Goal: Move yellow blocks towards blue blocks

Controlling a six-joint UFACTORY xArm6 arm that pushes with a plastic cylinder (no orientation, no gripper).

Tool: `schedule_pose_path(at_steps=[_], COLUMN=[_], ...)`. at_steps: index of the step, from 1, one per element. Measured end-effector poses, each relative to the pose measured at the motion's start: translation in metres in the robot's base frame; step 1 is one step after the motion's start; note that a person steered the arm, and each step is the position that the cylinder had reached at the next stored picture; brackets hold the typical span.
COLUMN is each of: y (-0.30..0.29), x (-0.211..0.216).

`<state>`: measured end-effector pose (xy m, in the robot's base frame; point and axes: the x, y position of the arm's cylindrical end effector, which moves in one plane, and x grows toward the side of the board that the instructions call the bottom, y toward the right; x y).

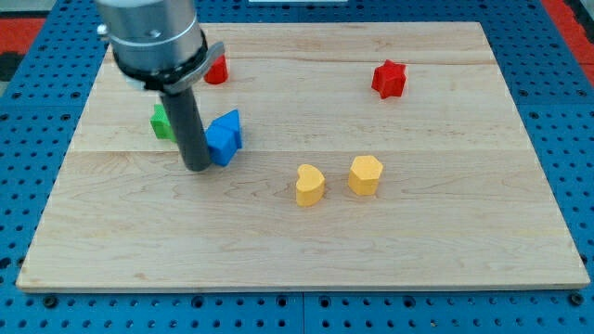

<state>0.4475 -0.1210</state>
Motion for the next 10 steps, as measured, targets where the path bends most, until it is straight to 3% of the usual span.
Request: schedule_pose_path(at_steps=[1,2,3,5,6,7,8,10], y=[0.009,0.066,0.079,0.265,0.255,0.191,0.157,0.14], x=[-0.019,-0.02,-0.021,-0.01,0.04,0.048,0.051,0.007])
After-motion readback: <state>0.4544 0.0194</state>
